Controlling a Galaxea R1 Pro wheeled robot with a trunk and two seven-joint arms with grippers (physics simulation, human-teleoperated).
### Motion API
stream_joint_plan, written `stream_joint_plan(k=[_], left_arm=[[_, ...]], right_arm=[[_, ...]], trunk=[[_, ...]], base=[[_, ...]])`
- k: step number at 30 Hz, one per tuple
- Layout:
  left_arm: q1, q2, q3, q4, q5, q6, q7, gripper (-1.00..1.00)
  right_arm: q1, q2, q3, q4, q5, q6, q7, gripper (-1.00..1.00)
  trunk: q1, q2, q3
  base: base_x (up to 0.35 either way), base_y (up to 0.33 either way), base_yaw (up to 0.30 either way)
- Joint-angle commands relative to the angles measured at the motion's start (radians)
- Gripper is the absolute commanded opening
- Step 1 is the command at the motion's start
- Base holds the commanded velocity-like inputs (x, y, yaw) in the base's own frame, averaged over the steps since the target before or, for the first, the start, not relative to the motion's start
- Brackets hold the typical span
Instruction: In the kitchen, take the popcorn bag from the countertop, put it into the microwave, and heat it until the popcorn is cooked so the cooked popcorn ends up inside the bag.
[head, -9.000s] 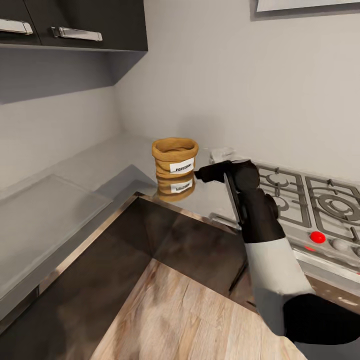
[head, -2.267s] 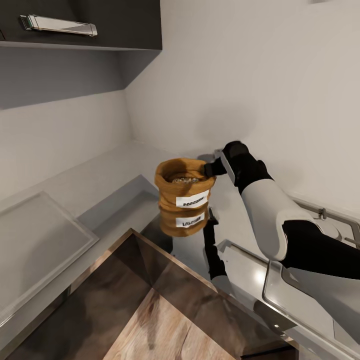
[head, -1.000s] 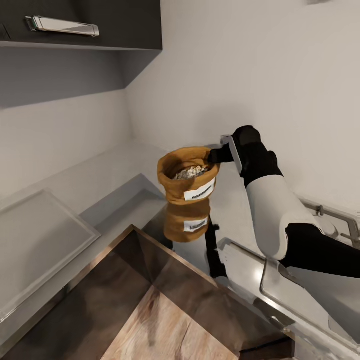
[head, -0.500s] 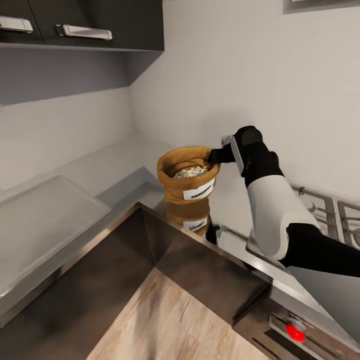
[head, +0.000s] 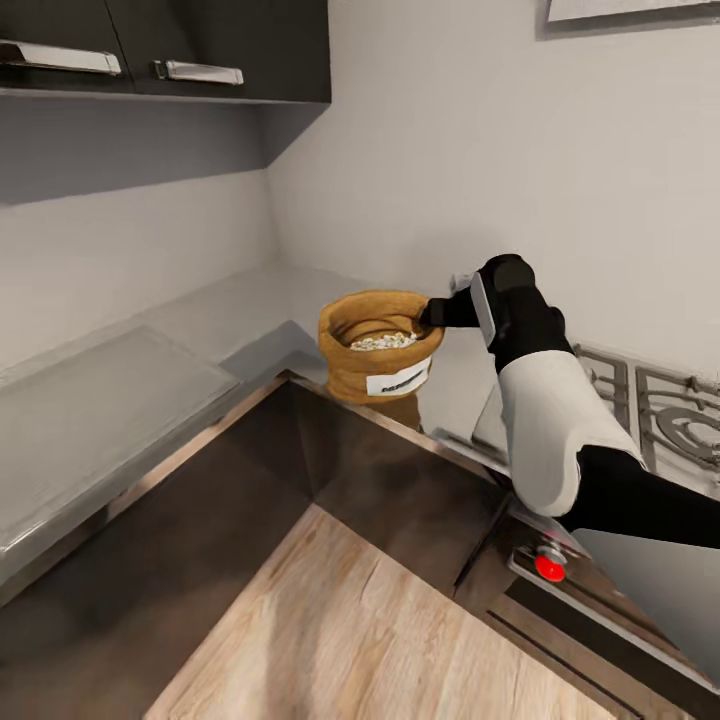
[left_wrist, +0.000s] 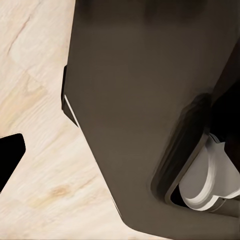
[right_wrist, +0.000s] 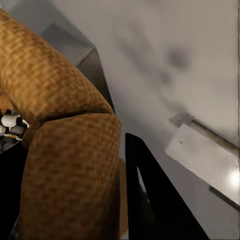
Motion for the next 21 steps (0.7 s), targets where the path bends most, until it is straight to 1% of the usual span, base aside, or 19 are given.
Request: stream_joint_plan(k=[1,7,20,21], left_arm=[[0.0,0.0,0.002,-0.001,0.003,-0.002,0.001,1.0],[0.0,-0.001,0.002,0.0,0.003,-0.002,0.001,1.0],[0.0,-0.001,0.002,0.0,0.003,-0.001,0.001,1.0],[0.0,-0.009,0.002,0.003,0.003,-0.001,0.001,1.0]], right_arm=[[-0.001,0.001,-0.005,-0.001,0.01,0.003,0.008,-1.0],[-0.001,0.001,0.003,-0.001,0.016,0.003,0.005,-1.0],[-0.001,0.001,0.001,-0.002,0.021,0.003,0.005,-1.0],[-0.001,0.001,0.001,-0.001,0.021,0.003,0.005,-1.0]], trunk=[[-0.001,-0.001,-0.001],[-0.001,-0.001,-0.001],[-0.001,-0.001,-0.001],[-0.001,-0.001,-0.001]], base=[[-0.347,0.0,0.0],[-0.347,0.0,0.0],[-0.347,0.0,0.0],[-0.347,0.0,0.0]])
